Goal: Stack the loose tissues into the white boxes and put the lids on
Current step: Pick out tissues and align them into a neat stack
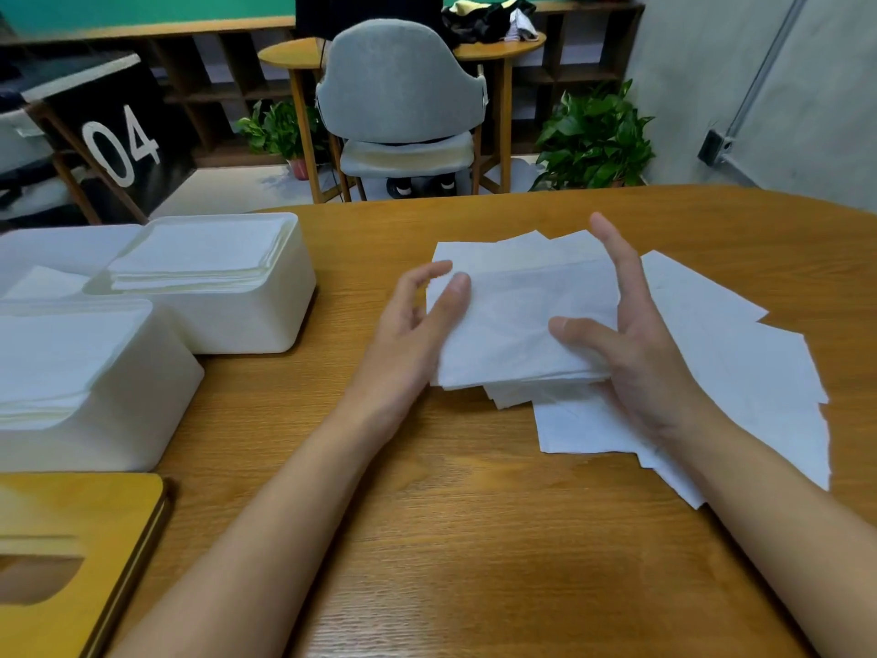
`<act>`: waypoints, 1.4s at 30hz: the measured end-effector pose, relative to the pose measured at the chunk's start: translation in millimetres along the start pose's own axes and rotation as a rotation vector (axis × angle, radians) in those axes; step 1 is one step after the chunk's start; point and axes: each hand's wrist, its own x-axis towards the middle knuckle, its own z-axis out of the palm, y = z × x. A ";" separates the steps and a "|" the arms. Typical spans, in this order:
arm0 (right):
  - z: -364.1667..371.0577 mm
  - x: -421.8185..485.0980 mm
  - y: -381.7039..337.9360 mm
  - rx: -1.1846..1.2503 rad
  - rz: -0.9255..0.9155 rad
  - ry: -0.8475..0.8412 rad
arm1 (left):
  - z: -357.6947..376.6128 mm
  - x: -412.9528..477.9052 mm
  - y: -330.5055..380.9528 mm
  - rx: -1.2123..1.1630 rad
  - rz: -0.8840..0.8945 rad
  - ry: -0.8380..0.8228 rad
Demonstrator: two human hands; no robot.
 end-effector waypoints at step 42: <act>163.9 38.4 -93.1 -0.313 -0.015 -0.261 | -199.3 -66.5 90.9 0.502 0.267 0.097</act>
